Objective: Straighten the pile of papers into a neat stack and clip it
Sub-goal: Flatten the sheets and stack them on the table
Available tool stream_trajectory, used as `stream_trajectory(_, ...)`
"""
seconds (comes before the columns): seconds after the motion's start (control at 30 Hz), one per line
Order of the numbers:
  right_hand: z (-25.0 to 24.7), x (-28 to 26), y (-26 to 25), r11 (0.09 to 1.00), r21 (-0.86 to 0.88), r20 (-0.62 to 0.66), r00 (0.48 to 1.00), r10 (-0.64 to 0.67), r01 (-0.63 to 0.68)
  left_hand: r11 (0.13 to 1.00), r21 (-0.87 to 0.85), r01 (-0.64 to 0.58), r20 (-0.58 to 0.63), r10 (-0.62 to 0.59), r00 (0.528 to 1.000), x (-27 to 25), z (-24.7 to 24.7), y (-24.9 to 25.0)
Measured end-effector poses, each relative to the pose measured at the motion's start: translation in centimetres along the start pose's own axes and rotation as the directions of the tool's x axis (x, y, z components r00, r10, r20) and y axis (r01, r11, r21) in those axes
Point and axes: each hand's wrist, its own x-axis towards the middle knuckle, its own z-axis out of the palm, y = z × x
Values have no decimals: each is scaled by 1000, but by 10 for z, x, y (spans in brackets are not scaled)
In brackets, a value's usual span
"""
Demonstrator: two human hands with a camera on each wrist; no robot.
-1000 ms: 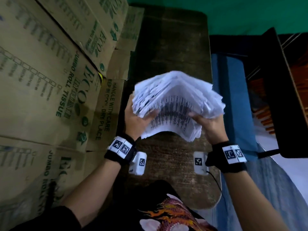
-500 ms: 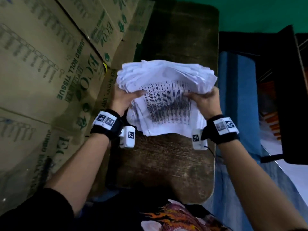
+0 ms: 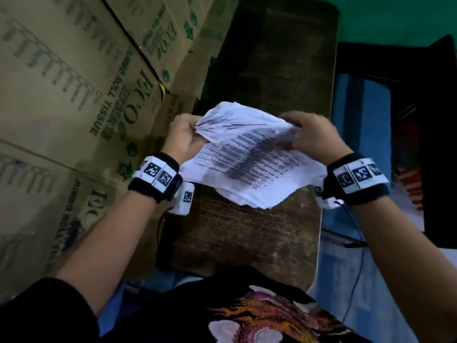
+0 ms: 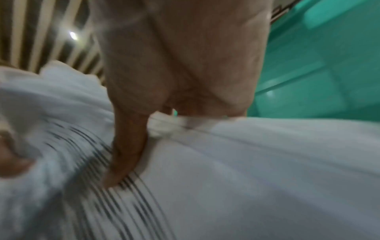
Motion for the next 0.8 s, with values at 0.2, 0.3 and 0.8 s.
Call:
stream_trajectory(0.2, 38, -49, 81, 719, 653, -24, 942, 334, -238, 965, -216, 147, -142, -180, 973, 8, -27, -25)
stream_trajectory(0.3, 71, -64, 74, 413, 867, 160, 939, 303, -281, 919, -305, 251, -55, -280, 958, 20, -37, -55)
stream_trajectory(0.8, 124, -55, 46, 359, 889, 116, 898, 424, -284, 793, -382, 475, 40, -500, 865, 31, -26, -102)
